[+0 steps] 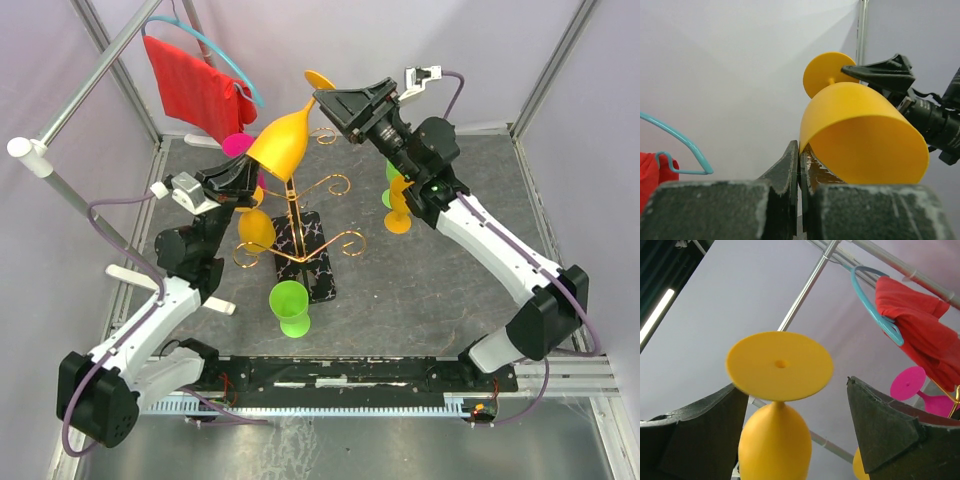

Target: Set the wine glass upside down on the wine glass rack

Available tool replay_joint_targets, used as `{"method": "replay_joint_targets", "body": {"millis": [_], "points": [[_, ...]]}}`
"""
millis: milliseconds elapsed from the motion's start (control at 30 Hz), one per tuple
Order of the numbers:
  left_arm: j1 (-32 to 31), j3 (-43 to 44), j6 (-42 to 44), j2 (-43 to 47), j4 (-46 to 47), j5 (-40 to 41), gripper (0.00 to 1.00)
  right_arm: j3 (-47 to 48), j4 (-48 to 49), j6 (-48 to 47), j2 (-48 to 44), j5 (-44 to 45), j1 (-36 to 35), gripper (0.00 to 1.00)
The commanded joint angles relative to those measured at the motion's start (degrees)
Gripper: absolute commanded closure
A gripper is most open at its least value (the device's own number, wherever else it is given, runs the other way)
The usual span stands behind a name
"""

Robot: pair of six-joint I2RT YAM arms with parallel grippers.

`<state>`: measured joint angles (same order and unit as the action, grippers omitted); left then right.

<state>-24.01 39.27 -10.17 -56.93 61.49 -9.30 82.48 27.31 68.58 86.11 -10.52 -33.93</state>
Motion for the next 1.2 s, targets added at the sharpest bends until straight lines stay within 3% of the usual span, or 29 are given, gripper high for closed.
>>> {"method": "replay_joint_targets", "body": {"millis": [0, 600, 1167], "points": [[-1.0, 0.1, 1.8, 0.0, 5.3, 1.0, 0.97, 3.0, 4.6, 4.2, 1.5, -1.7, -0.9, 0.15], [-3.9, 0.2, 4.3, -2.6, 5.2, 9.8, 0.97, 4.0, 6.4, -0.1, 2.3, -2.2, -3.4, 0.38], [-4.8, 0.4, 4.9, -2.4, 4.8, 7.3, 0.97, 5.7, 7.3, -1.0, 5.2, -2.7, -3.5, 0.50]]}}
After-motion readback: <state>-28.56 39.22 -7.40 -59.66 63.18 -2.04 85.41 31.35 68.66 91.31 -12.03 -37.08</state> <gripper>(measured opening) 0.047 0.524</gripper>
